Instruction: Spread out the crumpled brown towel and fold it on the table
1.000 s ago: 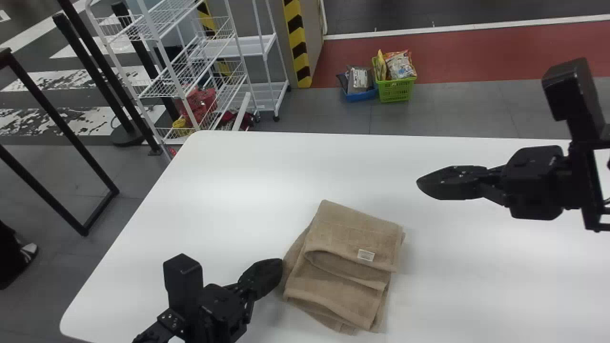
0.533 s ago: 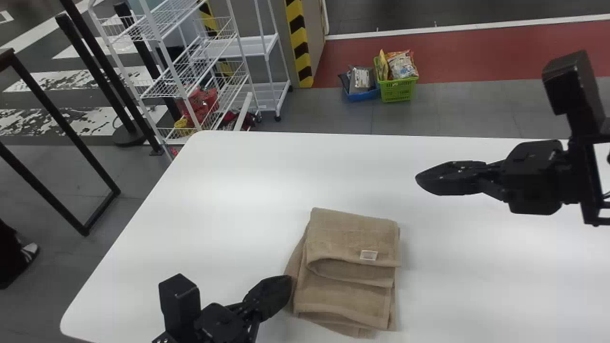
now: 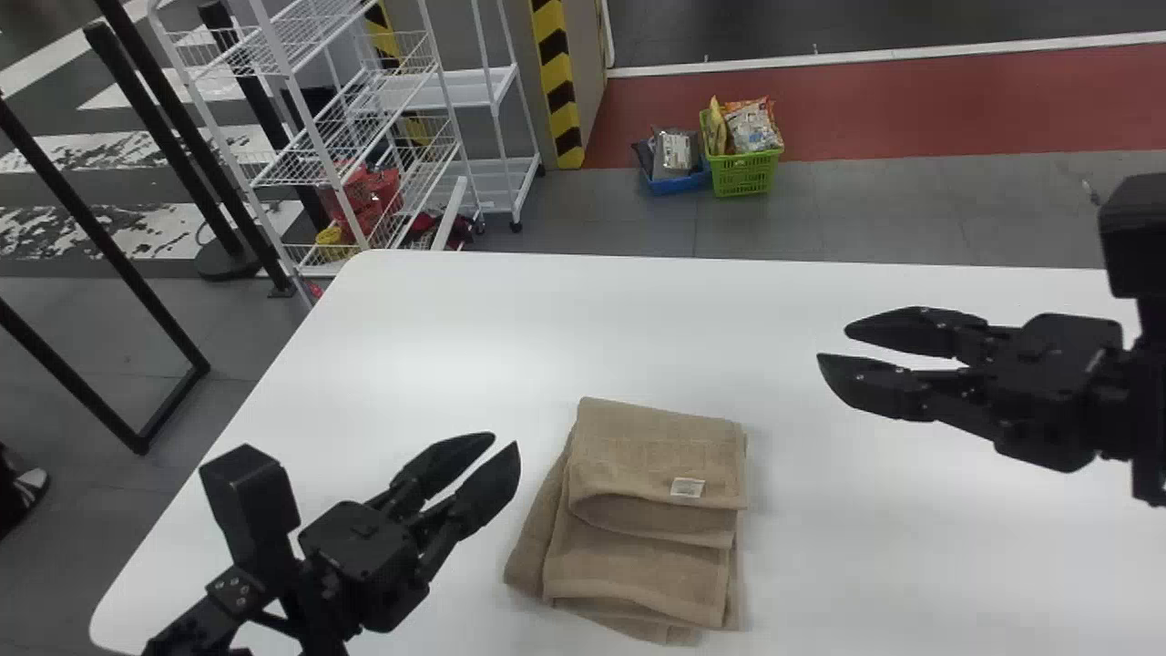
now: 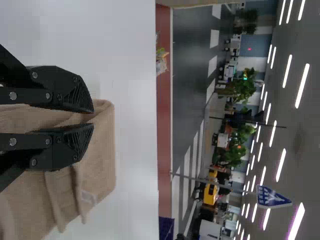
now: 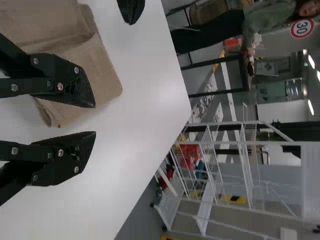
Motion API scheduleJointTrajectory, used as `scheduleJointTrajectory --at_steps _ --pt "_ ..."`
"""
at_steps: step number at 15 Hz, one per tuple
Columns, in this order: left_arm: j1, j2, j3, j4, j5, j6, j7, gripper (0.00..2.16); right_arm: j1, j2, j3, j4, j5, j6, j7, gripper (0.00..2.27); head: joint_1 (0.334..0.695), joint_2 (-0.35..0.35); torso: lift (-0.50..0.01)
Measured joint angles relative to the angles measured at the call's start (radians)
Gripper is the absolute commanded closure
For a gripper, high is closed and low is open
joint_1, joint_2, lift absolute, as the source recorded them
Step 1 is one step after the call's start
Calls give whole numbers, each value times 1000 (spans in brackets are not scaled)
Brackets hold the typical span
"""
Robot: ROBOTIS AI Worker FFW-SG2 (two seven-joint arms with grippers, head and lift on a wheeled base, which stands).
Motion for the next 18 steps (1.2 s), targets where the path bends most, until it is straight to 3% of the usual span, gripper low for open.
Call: scheduleJointTrajectory --at_steps 3,6,12,14,18 --pt "-30 -7 -12 -27 5 29 52 39 166 0 -29 -57 -118 -157 -267 66 695 167 -127" --pt "-24 -10 -67 -72 -29 26 168 39 340 0 -33 -100 -244 -358 -446 70 695 151 -127" --pt "-21 -10 -178 -73 -73 -3 344 46 529 0 -25 -88 -337 -608 -686 90 695 96 -127" --pt "-10 -10 -216 -46 -107 -89 393 46 560 0 -11 -61 -346 -672 -722 90 695 91 -127" --pt "-3 -11 -269 35 -142 -273 406 46 582 0 5 -44 -330 -731 -766 93 695 61 -127"
